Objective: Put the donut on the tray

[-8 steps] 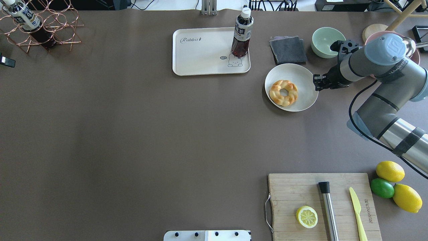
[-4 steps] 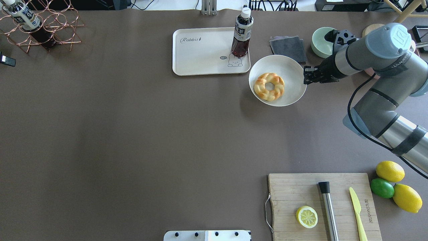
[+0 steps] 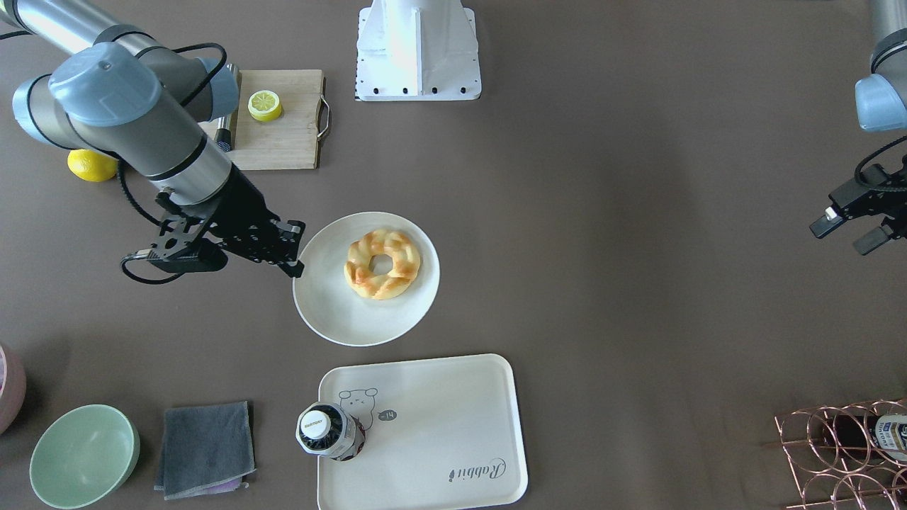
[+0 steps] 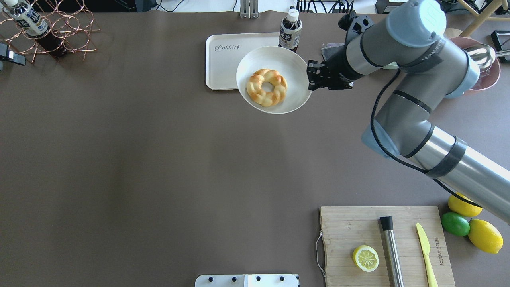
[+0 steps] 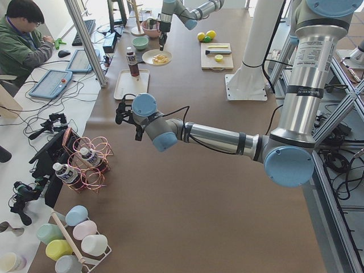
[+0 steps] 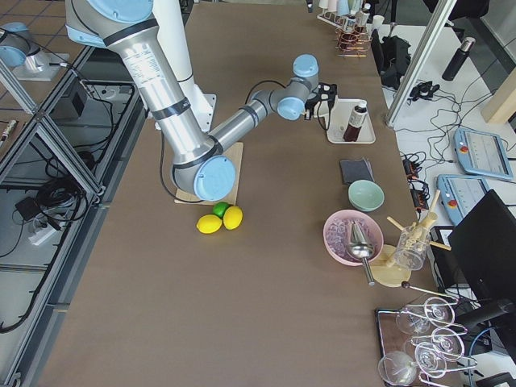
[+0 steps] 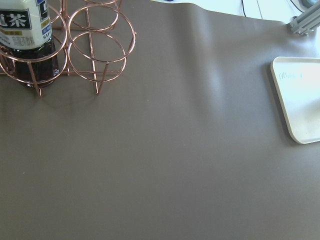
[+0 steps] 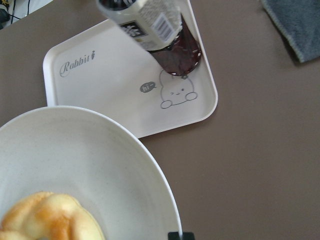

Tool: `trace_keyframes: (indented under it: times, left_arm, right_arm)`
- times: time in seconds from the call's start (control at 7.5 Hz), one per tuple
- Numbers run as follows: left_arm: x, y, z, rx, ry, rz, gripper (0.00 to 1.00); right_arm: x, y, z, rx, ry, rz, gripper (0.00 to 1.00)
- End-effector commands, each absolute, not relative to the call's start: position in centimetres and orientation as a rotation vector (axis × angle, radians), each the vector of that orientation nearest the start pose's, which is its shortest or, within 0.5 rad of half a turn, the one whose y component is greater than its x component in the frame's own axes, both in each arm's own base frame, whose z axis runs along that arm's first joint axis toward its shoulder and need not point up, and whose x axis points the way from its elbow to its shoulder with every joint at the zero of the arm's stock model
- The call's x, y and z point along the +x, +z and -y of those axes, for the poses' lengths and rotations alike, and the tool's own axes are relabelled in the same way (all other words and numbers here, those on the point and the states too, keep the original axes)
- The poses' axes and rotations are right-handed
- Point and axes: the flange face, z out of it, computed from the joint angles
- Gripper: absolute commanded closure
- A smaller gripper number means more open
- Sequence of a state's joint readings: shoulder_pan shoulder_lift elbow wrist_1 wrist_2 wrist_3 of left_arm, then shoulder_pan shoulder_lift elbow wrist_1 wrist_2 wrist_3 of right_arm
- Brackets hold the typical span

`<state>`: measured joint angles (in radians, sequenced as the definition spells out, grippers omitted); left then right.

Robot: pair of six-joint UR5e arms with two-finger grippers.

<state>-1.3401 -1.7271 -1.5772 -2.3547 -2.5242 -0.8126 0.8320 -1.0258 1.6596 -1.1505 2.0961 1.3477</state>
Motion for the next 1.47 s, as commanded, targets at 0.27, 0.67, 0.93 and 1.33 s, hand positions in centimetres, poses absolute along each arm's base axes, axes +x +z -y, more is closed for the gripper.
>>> trace_keyframes:
  times: [0.27, 0.67, 0.93, 1.33]
  left_arm:
    - [12.2, 44.1, 54.6, 0.223, -0.034, -1.262, 0.01]
    - [15.8, 40.8, 54.7, 0.161, -0.095, -1.290, 0.03]
    - [17.9, 40.5, 54.5, 0.192, -0.116, -1.262, 0.03]
    - [20.2, 39.6, 53.4, 0.173, -0.120, -1.267, 0.03]
  right_arm:
    - [-52.8, 3.9, 45.5, 0.049, 0.374, 1.106, 1.00]
    - [-59.3, -0.1, 43.6, 0.033, 0.413, 1.014, 1.00]
    - [-61.0, -1.0, 43.7, 0.038, 0.426, 0.975, 1.00]
    - [-62.5, -4.3, 45.1, 0.042, 0.453, 0.958, 1.00]
